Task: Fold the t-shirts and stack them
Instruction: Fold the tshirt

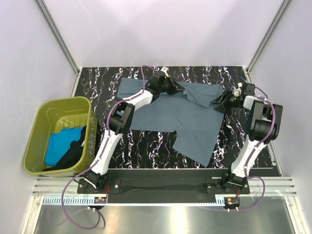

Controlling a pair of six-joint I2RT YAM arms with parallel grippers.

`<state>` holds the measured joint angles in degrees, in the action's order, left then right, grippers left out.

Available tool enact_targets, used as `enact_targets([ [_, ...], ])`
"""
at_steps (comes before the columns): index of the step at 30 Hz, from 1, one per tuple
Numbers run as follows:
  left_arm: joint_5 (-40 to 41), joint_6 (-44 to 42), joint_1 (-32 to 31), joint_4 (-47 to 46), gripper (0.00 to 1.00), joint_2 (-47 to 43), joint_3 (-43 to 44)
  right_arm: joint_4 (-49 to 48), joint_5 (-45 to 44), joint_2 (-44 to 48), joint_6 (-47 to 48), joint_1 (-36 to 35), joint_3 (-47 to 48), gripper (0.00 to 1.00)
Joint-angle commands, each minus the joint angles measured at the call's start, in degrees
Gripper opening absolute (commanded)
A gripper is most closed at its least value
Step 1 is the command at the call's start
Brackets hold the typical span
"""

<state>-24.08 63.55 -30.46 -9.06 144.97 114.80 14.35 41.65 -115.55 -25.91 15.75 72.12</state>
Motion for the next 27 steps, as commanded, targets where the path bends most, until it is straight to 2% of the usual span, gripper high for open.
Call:
enact_targets([
  [1,-1.0,1.4,-0.1,-4.2,0.0,0.3,1.8,-4.5,1.4,3.4,-0.7,-0.3,-1.1,0.58],
  [15,-1.6,0.3,0.0,-3.4,0.0,-1.4,0.1,-10.7,5.4,-6.6,-5.3,-2.4,5.6,0.59],
  [21,-2.2,-0.5,0.0,-4.5,0.0,-4.0,-4.0,-12.8,6.9,-7.9,-8.7,-2.8,7.7,0.58],
  [22,-2.3,-1.0,0.0,-4.4,0.0,-4.8,-4.7,-13.8,7.8,-7.2,-12.0,-2.8,7.5,0.58],
  [23,-2.3,-1.5,0.0,-4.3,0.0,-5.1,-4.8,-19.7,8.4,-6.6,-14.8,-2.8,7.1,0.57],
  [25,-2.3,-3.2,0.0,-3.9,0.0,-5.6,-4.6,-25.7,9.8,-6.1,-20.8,-2.8,6.5,0.56],
  [26,-2.1,-3.7,0.0,-3.9,0.0,-5.5,-4.1,-29.7,10.2,-6.5,-26.3,-2.8,7.3,0.56],
  [27,-2.1,-4.0,0.0,-4.0,0.0,-5.1,-3.5,-30.3,10.2,-7.4,-28.3,-2.8,8.5,0.56],
])
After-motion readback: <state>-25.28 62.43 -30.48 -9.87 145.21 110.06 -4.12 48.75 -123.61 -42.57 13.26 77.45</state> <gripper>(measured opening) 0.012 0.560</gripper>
